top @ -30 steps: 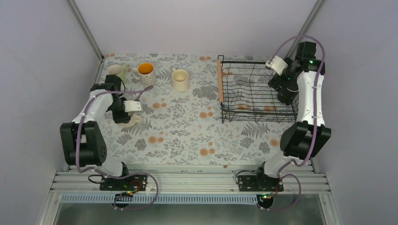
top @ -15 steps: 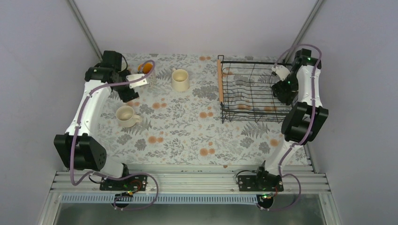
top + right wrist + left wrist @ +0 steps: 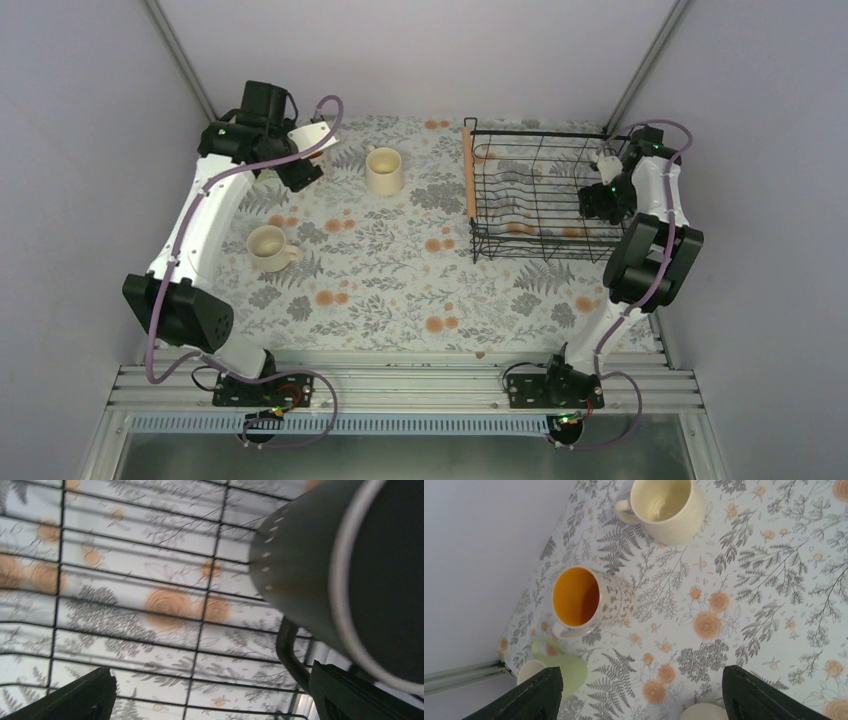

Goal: Unload the cups from the dish rack

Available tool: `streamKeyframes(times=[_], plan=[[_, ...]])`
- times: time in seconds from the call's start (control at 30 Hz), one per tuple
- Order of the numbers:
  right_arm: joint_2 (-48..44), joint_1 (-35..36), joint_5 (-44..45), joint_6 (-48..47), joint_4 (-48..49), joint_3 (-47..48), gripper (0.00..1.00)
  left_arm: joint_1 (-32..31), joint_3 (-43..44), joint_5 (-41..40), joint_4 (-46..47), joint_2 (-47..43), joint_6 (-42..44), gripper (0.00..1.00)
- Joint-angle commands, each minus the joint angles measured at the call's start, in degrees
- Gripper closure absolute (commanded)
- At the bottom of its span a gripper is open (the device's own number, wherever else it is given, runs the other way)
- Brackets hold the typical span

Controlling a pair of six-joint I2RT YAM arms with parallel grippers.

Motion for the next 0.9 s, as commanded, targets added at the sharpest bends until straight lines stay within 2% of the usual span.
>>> streamKeyframes(times=[0.0, 0.23, 0.4, 0.87], plan=[[-0.7, -3.2, 0.4, 3.7, 6.3, 1.5, 0.00, -3.5, 2.8, -3.8, -0.1, 1.4, -6.1, 0.20], [-1.9, -5.2, 0.2, 3.7, 9.1, -2.3, 0.00, -6.6, 6.0, -5.8, -1.8, 2.9, -8.6, 0.20], [-6.2, -5.4, -2.2, 2.9, 10.6, -5.7, 0.00, -7.9, 6.4, -7.3, -2.5, 3.3, -8.6, 0.20], [-1.2, -7.5, 1.1, -1.4, 10.5, -1.7, 0.00, -8.6, 2.0, -5.4, 0.3, 2.6, -9.6, 0.20]])
